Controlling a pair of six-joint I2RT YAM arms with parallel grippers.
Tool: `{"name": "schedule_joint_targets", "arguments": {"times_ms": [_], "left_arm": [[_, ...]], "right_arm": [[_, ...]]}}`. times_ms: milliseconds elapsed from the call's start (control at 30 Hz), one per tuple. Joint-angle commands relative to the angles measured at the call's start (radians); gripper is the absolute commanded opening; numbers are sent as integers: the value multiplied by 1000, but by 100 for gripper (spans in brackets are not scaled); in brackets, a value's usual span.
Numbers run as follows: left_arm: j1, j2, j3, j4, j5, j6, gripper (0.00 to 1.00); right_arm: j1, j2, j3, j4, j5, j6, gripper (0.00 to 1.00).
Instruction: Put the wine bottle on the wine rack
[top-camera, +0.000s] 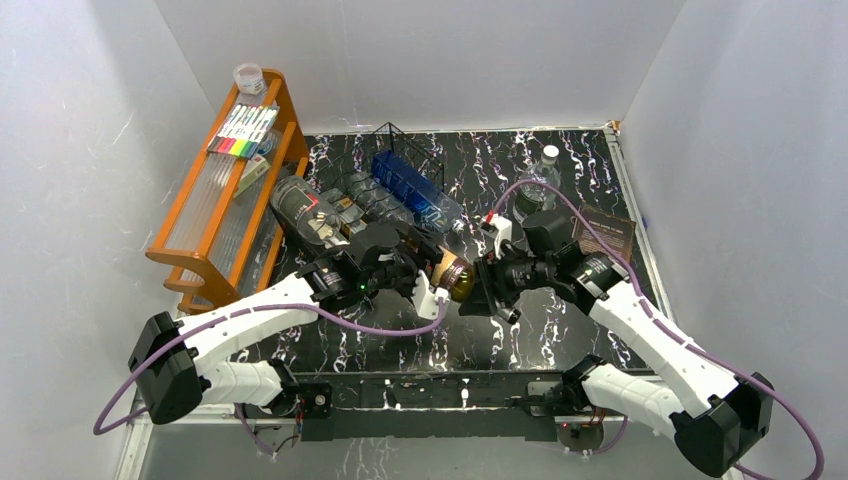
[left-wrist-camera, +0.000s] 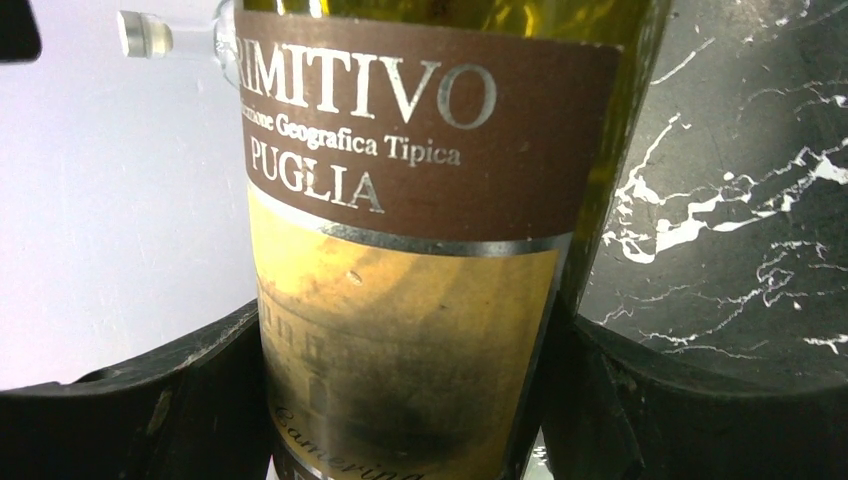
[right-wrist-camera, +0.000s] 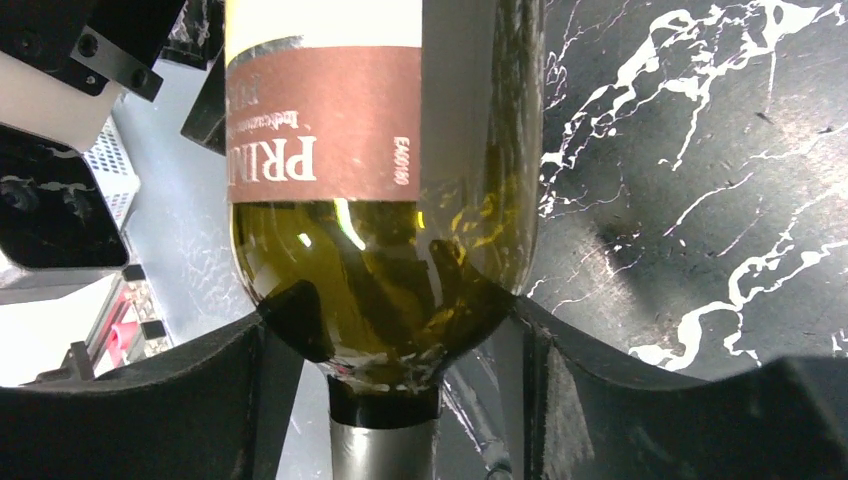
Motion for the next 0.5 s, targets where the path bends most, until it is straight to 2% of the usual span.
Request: {"name": "schedule_joint_targets", "arguments": {"times_ms": [0, 233, 400, 433, 467], "left_arm": [[-6, -47, 69, 82, 52, 8, 0], [-5, -53, 95, 55, 48, -69, 0], [-5, -57, 101, 51, 55, -106, 0], [-6, -57, 101, 50, 58, -110, 0], [-5, -56, 103, 47, 58, -115, 0]], "right_arm": [[53, 17, 6, 62, 72, 28, 71], [103, 39, -5, 78, 156, 45, 43], [117, 35, -17, 97, 180, 50, 28], [117, 33, -20, 104, 181, 53, 23], [118, 30, -19, 107, 185, 53, 13]]}}
